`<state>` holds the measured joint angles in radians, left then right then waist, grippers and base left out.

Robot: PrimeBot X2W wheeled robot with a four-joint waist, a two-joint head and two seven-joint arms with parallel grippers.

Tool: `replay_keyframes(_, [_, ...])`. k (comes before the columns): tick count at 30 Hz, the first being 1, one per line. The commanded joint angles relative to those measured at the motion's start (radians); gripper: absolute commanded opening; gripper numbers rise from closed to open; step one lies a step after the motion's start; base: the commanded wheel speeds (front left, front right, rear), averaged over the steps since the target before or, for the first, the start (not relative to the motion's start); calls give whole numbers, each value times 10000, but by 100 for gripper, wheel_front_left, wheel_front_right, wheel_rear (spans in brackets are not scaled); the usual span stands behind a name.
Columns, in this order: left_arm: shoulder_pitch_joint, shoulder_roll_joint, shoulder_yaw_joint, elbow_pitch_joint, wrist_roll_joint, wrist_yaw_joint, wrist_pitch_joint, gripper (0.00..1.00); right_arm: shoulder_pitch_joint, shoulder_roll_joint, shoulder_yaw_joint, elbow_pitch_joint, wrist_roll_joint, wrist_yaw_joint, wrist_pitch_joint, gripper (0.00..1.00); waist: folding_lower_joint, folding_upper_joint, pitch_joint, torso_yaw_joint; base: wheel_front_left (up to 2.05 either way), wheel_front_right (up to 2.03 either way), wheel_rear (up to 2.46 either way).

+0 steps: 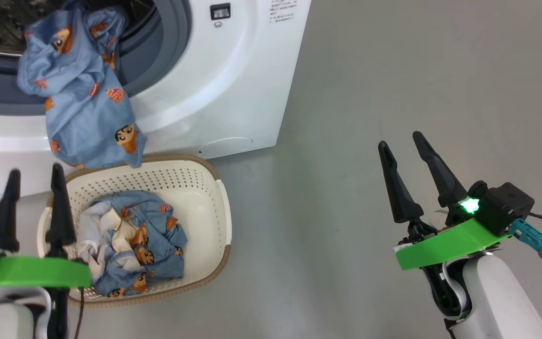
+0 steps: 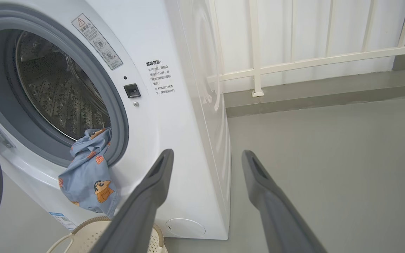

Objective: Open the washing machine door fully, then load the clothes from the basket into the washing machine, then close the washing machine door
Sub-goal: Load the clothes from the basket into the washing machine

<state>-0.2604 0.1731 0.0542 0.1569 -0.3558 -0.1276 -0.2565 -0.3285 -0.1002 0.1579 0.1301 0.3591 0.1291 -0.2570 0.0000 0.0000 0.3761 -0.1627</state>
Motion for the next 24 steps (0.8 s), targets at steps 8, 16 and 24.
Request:
replay_keyframes(8, [558, 47, 431, -446, -183, 24, -53, 100, 278, -74, 288, -235, 12, 16, -48, 100, 0, 0, -125, 13, 0, 0, 0])
replay_keyframes(16, [509, 164, 401, -423, -166, 33, -47, 100, 245, -67, 388, -235, 26, 16, -48, 100, 0, 0, -59, -36, 0, 0, 0])
replay_keyframes(24, [323, 181, 224, -19, -187, 110, 248, 100, 234, -36, 403, -256, 84, 16, -48, 100, 0, 0, 25, -121, 0, 0, 0])
